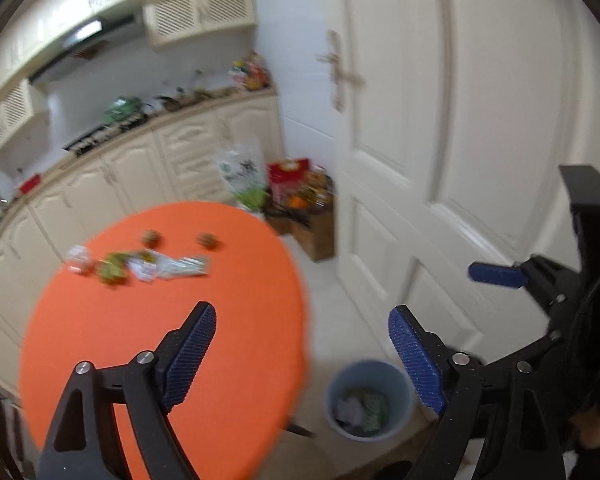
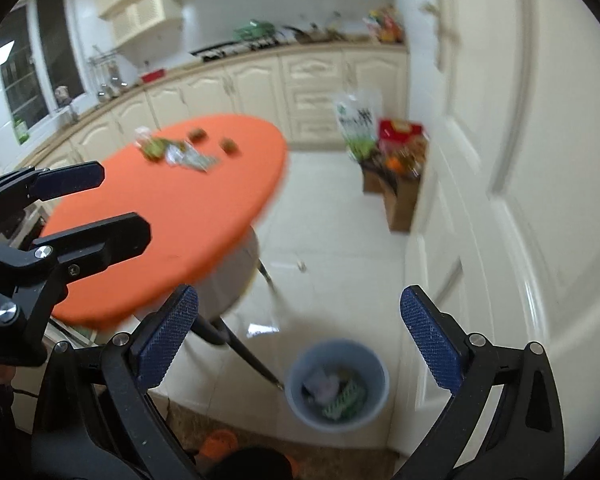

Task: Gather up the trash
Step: 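Move both open grippers back over the orange table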

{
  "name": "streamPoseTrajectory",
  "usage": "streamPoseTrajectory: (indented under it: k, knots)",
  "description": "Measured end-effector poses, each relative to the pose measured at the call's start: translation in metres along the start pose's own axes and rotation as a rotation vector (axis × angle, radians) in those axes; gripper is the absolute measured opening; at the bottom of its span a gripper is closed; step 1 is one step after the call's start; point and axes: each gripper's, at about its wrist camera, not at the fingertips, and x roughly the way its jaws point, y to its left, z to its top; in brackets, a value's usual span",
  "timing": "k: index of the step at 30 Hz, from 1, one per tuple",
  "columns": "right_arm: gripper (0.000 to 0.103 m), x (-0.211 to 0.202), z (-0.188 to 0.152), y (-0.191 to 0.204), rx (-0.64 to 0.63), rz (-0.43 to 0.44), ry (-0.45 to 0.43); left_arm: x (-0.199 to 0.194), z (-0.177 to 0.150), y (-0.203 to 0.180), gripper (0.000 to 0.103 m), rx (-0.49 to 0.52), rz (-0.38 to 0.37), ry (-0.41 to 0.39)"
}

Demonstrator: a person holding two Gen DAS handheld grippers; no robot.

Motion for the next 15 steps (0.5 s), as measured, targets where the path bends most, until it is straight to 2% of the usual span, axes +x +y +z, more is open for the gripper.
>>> streamPoseTrajectory:
  k: [5,10,15]
  knots:
    - [0.103,0.031,0.051,0.049,-0.092,0.030,-0.026,0.005,0.004,0.083,0.090,-0.054,0.142,0.002]
    - [0.103,0.098,0.098,0.084,-0.184,0.029,0.023,0.053,0.012,0.166,0.090,-0.168,0.209,0.076]
    - [0.103,0.166,0.120,0.093,-0.214,0.041,0.088,0.115,0.025,0.231,0.090,-0.277,0.224,0.147]
